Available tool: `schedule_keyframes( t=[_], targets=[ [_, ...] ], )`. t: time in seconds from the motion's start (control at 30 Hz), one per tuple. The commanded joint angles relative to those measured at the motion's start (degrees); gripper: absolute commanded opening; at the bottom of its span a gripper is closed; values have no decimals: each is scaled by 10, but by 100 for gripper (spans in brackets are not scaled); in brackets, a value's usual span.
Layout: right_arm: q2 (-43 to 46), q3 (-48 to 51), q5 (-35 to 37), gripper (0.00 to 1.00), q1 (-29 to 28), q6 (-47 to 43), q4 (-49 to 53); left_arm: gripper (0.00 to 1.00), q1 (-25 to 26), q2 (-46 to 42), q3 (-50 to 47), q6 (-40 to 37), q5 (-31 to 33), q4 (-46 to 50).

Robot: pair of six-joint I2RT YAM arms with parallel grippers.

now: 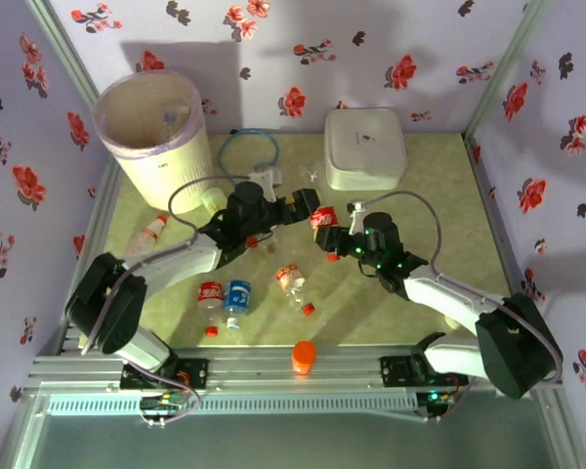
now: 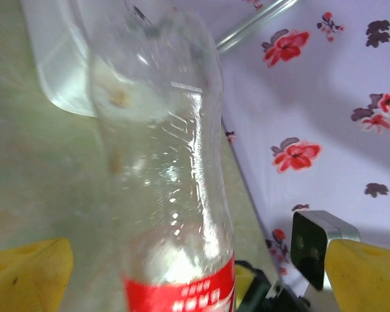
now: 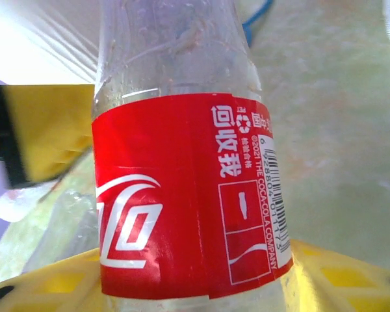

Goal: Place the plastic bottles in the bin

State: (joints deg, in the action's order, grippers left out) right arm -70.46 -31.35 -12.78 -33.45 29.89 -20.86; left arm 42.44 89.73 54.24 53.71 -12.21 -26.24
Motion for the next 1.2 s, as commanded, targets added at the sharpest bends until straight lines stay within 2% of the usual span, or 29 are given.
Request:
schedule_keyframes(
  t=[0.0, 0.07, 0.17, 0.5, 0.63, 0.73, 0.8, 0.9, 0.93, 1.07, 1.17],
  targets=[
    [-1, 5, -8, 45, -23, 6, -94, 100, 16, 37, 3, 54, -16, -98],
    [-10, 7, -6, 45, -31, 8, -116, 100, 24, 53, 19, 51, -10, -65],
    [-20, 8, -1, 45, -40, 16, -137, 100, 30, 66, 17, 57, 1, -73],
    [-39, 3, 10, 46, -46, 6, -128, 68, 30, 75, 15, 65, 9, -83],
    [-29, 1, 17, 54, -46, -8, -102, 63, 29, 81, 21, 63, 8, -77],
    [-6, -9, 36, 55, -46, -30, -39, 61, 22, 76, 26, 51, 9, -59],
    [14, -19, 43, 64, -46, -52, 9, 58, 17, 70, 33, 35, 13, -33],
    [54, -21, 66, 92, -45, -70, 63, 55, 14, 65, 48, 9, 17, 8],
    [69, -20, 80, 99, -45, -75, 77, 55, 13, 63, 53, 2, 18, 20],
    [148, -5, 174, 99, -39, -91, 144, 52, 8, 54, 93, -40, 17, 84],
    [196, 3, 205, 99, -19, -97, 192, 50, 1, 43, 146, -103, 19, 161]
  ],
)
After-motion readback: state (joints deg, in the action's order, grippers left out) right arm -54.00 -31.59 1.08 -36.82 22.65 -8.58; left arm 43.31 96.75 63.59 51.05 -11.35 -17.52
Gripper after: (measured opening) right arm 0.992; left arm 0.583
